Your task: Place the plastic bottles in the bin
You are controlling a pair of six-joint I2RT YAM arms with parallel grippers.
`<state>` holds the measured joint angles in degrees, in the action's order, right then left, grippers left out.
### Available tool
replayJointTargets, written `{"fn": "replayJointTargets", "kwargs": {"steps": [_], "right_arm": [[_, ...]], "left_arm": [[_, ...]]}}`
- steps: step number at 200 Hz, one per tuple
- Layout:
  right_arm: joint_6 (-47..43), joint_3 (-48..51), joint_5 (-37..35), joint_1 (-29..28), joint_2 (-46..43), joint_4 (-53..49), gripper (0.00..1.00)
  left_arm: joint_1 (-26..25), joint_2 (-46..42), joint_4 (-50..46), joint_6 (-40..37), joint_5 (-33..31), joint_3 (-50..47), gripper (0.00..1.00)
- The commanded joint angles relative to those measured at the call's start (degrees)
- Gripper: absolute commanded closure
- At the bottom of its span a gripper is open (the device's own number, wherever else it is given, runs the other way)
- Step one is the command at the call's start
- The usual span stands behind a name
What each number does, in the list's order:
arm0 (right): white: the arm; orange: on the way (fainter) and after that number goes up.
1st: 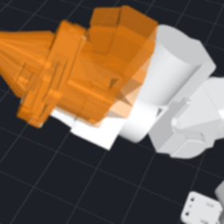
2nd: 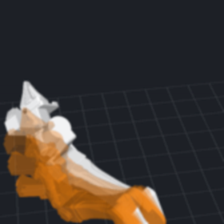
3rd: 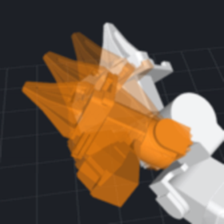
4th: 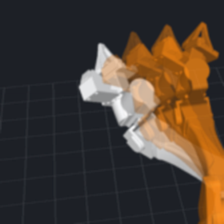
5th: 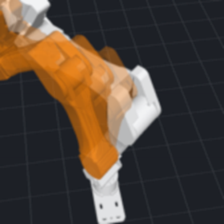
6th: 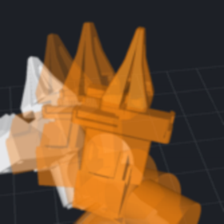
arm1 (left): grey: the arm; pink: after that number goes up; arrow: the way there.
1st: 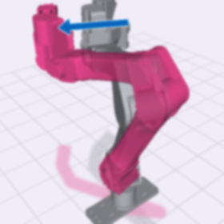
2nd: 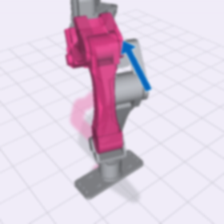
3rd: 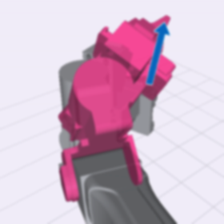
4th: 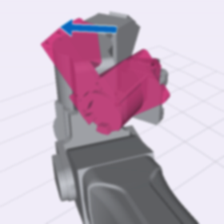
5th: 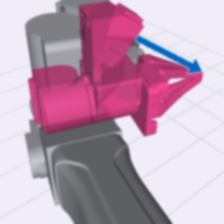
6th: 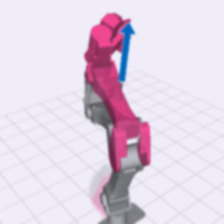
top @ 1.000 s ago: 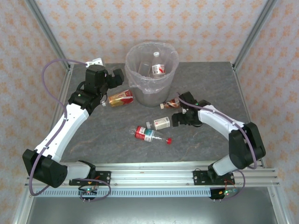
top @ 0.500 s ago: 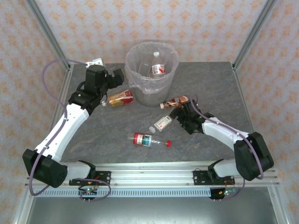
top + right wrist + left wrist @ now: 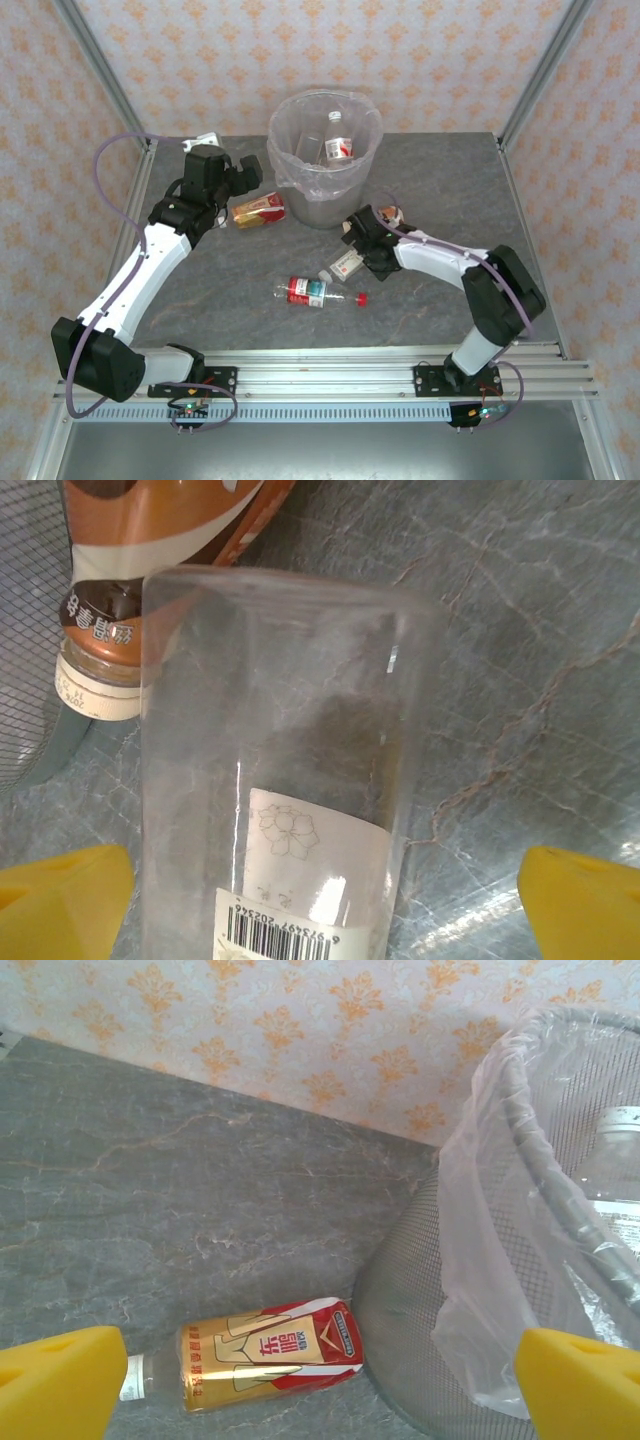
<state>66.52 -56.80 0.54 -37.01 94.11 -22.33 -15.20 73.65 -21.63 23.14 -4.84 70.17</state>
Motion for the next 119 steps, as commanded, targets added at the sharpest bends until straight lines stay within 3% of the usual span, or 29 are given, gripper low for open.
{"fn": "replayJointTargets", "kwargs": {"steps": [1,40,83,119], "right_arm": [[2.4,-2.3,-5.0,-0.4,2.9,-3.8,0.01],[2.0,-2.9,-6.0,-0.4,5.8,-5.1,0.0],[4.6,2.2,-10.4,-0.1,1.7,-3.6,0.12],[8.4,9.4,-10.0,1.9,-2.5,2.7,0.23]], "left_arm": [[0.8,-0.2,0.2,0.8,0.1,-0.9,0.0],[1.1,0.3,0.2,1.2,0.6,-1.1,0.0],[1.1,0.6,-0.2,1.5,1.1,-0.9,0.0],[1.2,1.3,-0.4,2.2,1.9,-0.3,0.0]]}}
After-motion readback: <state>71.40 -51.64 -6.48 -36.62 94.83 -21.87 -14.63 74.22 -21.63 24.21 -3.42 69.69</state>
